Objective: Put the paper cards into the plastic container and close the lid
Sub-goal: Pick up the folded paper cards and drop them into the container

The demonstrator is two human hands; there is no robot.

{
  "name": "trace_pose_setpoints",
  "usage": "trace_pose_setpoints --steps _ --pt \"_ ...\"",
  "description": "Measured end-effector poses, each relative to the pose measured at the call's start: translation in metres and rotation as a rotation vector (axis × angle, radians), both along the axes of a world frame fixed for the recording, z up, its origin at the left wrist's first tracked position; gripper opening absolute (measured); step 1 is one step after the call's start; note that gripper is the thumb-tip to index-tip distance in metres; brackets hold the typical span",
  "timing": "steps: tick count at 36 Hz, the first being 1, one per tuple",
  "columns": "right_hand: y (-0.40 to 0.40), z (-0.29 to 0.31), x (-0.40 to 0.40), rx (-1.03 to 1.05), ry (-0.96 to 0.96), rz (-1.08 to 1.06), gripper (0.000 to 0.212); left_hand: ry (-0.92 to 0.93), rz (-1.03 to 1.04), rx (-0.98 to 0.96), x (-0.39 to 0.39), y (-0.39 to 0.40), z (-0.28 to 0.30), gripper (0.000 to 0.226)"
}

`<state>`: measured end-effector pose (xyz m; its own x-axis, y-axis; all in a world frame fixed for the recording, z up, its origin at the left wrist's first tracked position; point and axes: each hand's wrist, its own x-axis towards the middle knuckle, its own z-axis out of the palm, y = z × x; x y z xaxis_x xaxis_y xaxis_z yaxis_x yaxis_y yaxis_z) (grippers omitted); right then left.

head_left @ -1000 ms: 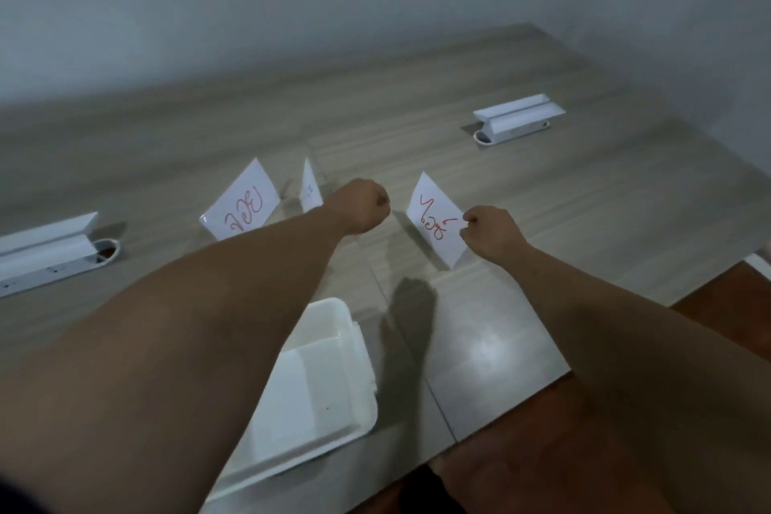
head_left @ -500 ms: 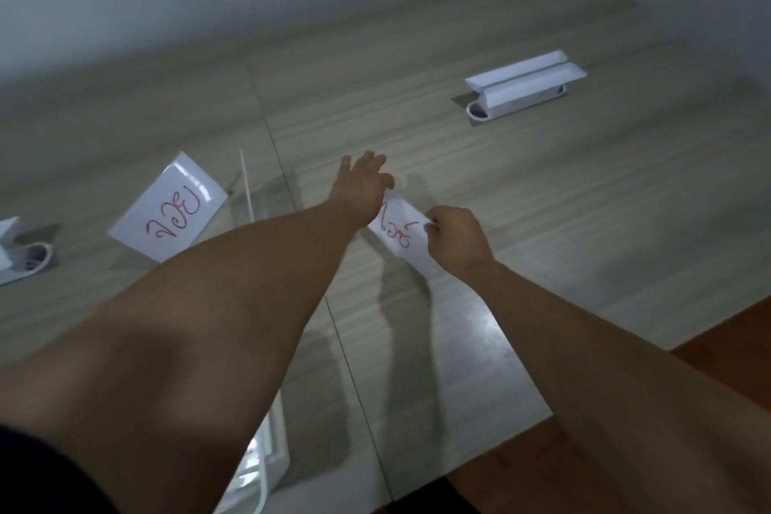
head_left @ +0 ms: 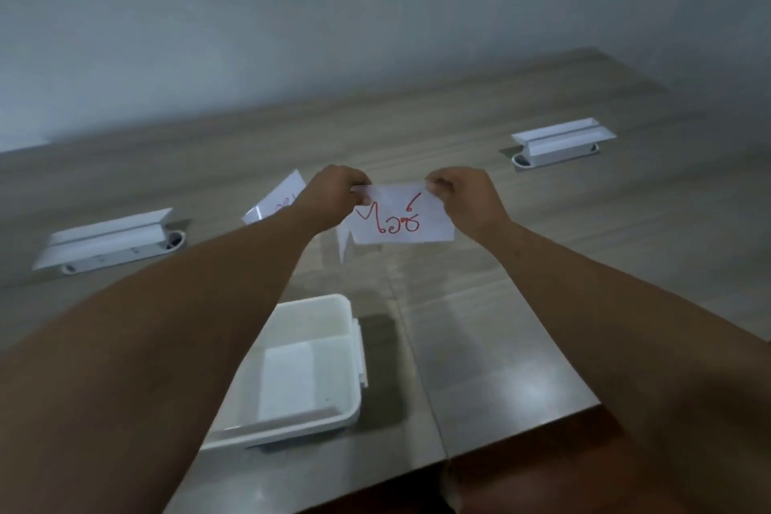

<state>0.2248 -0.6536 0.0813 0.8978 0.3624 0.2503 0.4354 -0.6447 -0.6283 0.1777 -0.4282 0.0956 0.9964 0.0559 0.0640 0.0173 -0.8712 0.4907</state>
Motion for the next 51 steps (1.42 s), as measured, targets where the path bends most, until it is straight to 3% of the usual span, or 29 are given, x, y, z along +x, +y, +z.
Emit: trace_pose_setpoints --steps 6,13,22,30,35,38,41,44,47,51 --pt "0.059 0.023 -0.087 0.033 -0.032 0.122 0.021 -0.051 0.137 -0.086 -0.11 0.057 0.018 0.018" --pt "0.101 0.003 -0.166 -0.001 0.015 0.221 0.021 -0.001 0.282 -0.213 -0.212 0.089 -0.01 0.023" --pt "0.123 -0.036 -0.211 -0.043 0.121 0.254 0.022 0.121 0.269 -0.116 -0.271 0.101 -0.071 0.022" --pt "0.143 -0.059 -0.21 -0.093 0.26 0.335 0.015 0.225 0.236 -0.053 -0.28 0.132 -0.079 0.017" --pt "0.139 -0.075 -0.195 -0.179 0.721 0.413 0.013 0.385 0.106 0.029 -0.277 0.13 -0.082 0.017" --pt "0.139 -0.081 -0.185 -0.33 0.852 0.468 0.017 0.481 -0.005 0.14 -0.269 0.124 -0.089 0.018" --pt "0.142 -0.085 -0.172 -0.468 0.963 0.5 0.018 0.591 -0.077 0.239 -0.252 0.118 -0.095 0.03" --pt "0.152 -0.083 -0.155 -0.554 1.089 0.535 0.026 0.736 -0.074 0.195 -0.228 0.117 -0.098 0.055" --pt "0.165 -0.074 -0.14 -0.509 1.079 0.526 0.031 0.77 0.007 0.035 -0.214 0.123 -0.096 0.061" --pt "0.181 -0.059 -0.103 -0.242 0.952 0.428 0.024 0.587 0.123 -0.043 -0.185 0.14 -0.086 0.065"
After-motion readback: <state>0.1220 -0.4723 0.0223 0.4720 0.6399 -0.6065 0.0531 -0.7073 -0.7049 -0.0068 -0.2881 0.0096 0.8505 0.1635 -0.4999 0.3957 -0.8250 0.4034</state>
